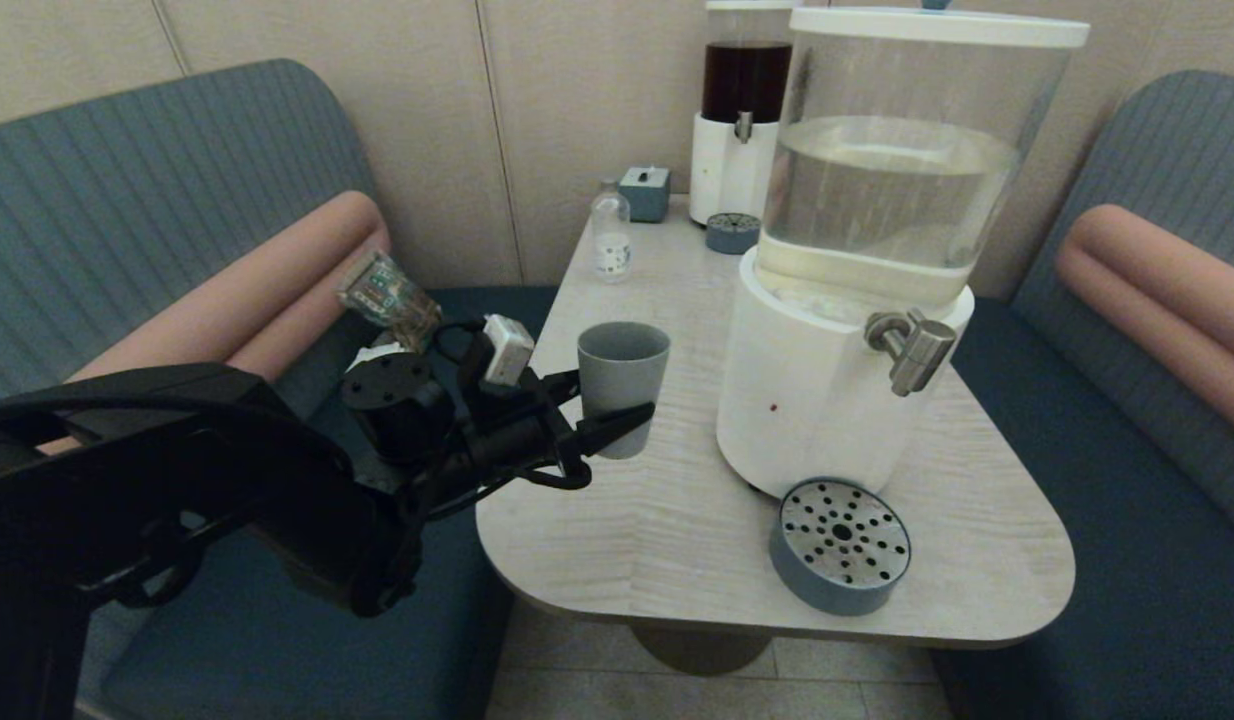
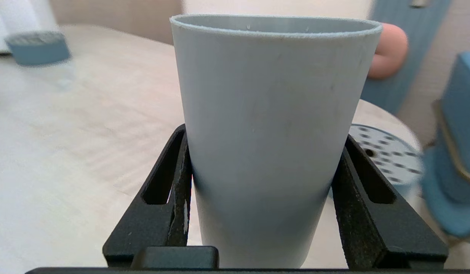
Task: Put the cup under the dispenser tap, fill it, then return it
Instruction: Place the cup next to the water dispenser
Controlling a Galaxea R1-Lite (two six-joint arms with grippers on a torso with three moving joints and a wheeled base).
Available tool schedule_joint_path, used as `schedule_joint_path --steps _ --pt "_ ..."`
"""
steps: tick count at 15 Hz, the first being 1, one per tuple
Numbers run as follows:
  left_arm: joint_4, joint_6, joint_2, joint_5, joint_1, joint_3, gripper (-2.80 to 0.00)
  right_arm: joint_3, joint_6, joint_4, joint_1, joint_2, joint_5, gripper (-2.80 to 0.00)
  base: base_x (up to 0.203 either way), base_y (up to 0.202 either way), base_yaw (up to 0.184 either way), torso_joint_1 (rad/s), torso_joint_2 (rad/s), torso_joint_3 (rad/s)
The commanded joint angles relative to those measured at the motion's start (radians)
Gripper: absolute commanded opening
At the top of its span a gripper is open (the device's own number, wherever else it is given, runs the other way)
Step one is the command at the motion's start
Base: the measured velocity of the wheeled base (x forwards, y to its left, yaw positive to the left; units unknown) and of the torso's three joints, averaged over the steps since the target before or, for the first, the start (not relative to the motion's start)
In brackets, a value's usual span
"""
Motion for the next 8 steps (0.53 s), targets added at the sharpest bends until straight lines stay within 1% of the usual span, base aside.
schedule_joint_path --steps 1,4,8 --pt "-0.008 0.002 0.067 -0.004 0.016 -0.063 -2.8 0.0 0.0 0.0 0.0 0.002 0.0 -2.8 0.0 0.0 0.0 0.0 0.0 0.0" --pt "-0.008 0.016 0.183 -0.004 0.065 -0.189 -2.8 0.0 0.0 0.0 0.0 0.002 0.0 -2.8 0.0 0.0 0.0 0.0 0.0 0.0" --pt "-0.008 0.018 0.317 -0.004 0.139 -0.332 -2.8 0.0 0.0 0.0 0.0 0.002 0.0 -2.8 0.0 0.0 0.0 0.0 0.0 0.0"
